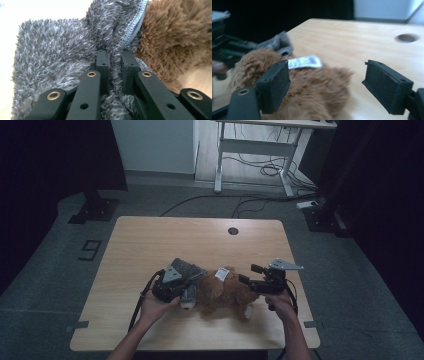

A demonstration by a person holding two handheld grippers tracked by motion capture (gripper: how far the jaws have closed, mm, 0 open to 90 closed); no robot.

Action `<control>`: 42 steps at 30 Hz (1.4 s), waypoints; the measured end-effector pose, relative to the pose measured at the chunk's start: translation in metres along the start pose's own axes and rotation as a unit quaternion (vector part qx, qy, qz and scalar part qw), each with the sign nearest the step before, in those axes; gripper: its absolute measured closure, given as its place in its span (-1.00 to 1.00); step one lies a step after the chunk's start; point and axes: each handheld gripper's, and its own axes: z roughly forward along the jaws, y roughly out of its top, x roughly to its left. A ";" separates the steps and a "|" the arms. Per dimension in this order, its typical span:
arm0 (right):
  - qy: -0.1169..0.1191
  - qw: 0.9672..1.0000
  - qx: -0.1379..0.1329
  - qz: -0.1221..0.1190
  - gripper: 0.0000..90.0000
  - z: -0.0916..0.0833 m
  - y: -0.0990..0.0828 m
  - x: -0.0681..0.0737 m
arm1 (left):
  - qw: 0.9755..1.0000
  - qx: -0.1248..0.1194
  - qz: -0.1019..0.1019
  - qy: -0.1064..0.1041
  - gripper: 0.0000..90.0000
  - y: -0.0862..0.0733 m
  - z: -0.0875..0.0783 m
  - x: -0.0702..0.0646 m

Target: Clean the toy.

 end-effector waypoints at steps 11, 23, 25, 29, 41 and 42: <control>0.051 0.988 0.140 -0.032 -0.37 0.030 -0.055 0.027 | 1.000 0.000 0.001 -0.030 0.76 -0.018 -0.015 -0.011; -0.032 0.990 0.121 -0.067 0.06 0.042 -0.064 0.033 | 1.000 -0.006 0.024 -0.010 0.76 -0.019 -0.010 -0.023; -0.048 0.990 0.113 -0.063 0.08 0.046 -0.061 0.028 | 0.999 -0.002 0.037 0.004 0.76 -0.012 -0.003 -0.026; -0.077 0.991 0.096 -0.052 0.10 0.057 -0.052 0.012 | 0.998 0.005 0.050 0.030 0.75 0.006 0.014 -0.024; -0.066 0.995 0.065 -0.050 0.11 0.059 -0.051 -0.008 | 1.000 -0.005 -0.001 -0.001 0.72 0.057 0.010 -0.007; -0.061 0.995 0.063 -0.052 0.11 0.057 -0.053 -0.006 | 1.000 -0.010 -0.001 -0.003 0.72 0.062 0.009 -0.008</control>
